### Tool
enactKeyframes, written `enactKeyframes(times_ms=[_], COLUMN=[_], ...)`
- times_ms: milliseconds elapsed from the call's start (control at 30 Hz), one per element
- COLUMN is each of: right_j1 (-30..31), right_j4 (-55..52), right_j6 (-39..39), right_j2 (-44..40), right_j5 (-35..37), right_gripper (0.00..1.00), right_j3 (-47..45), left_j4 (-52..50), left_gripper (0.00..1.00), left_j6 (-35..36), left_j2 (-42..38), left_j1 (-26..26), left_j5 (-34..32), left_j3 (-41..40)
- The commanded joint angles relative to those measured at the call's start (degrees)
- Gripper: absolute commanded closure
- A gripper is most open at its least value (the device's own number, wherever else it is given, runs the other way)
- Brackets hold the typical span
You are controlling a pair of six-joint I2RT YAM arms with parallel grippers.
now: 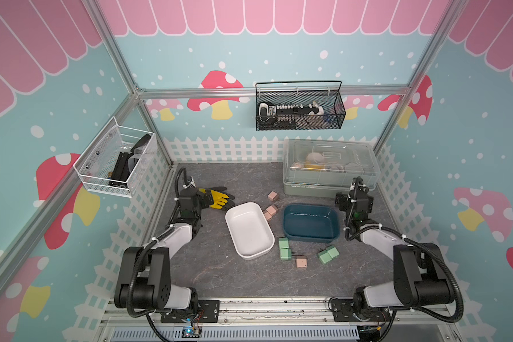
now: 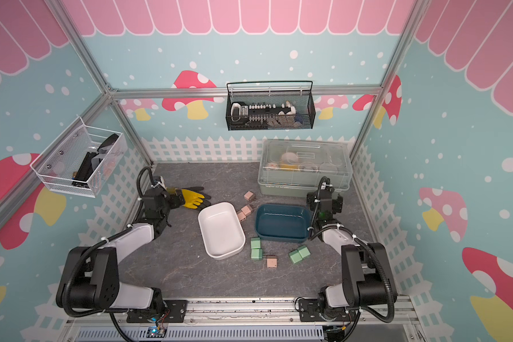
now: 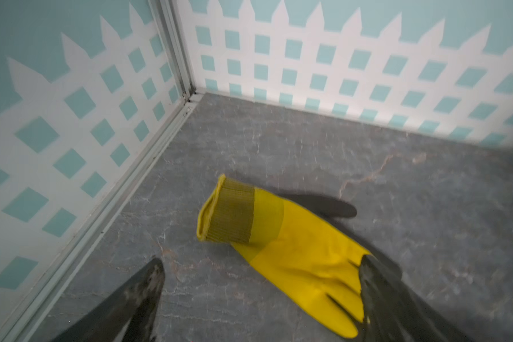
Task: Place the plugs by color into the storage box
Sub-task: Move the storage box to the center of the board.
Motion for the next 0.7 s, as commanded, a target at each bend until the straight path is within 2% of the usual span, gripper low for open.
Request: enactKeyframes(times_ms=[0, 100, 167, 267, 367, 467, 667], right_j1=[0.1, 0.5, 1.2, 1.8, 1.9, 2.8, 4.8], right_j4=[-33.8, -47.3, -49.6, -50.1, -54.5, -56.8, -55.7], right_j6=[14.4, 20.3, 20.5, 19.3, 17.7, 15.7, 14.9], right_j2=[2.4, 3.3, 1.0, -3.0, -3.4, -5.1, -11.4], right_j5=[6.9, 2.4, -2.3, -10.0, -16.6, -19.3, -24.2], right_gripper=[0.01, 0.01, 0.01, 0.01, 0.01, 0.03, 0.08], right_j3=[10.7, 16.6, 16.5, 14.6, 14.6, 12.6, 7.4], left_j4=[-30.0, -40.1, -44.3, -45.0, -49.8, -54.9, -59.2], left_gripper=[0.01, 0.01, 0.02, 0.01, 0.01, 0.01, 0.03], left_j6=[-10.2, -16.1, -20.3, -27.4, -34.9, -38.1, -39.3], left_j2=[-1.2, -2.0, -4.2, -8.4, -8.4, -7.2, -1.3], left_j1=[-0.6, -3.1, -6.3, -12.1, -16.0, -19.6, -20.1], left_j5=[-2.9, 0.4, 2.7, 6.4, 11.1, 11.3, 17.0], left_j3=[9.1, 13.2, 13.4, 10.9, 10.2, 10.1, 10.0])
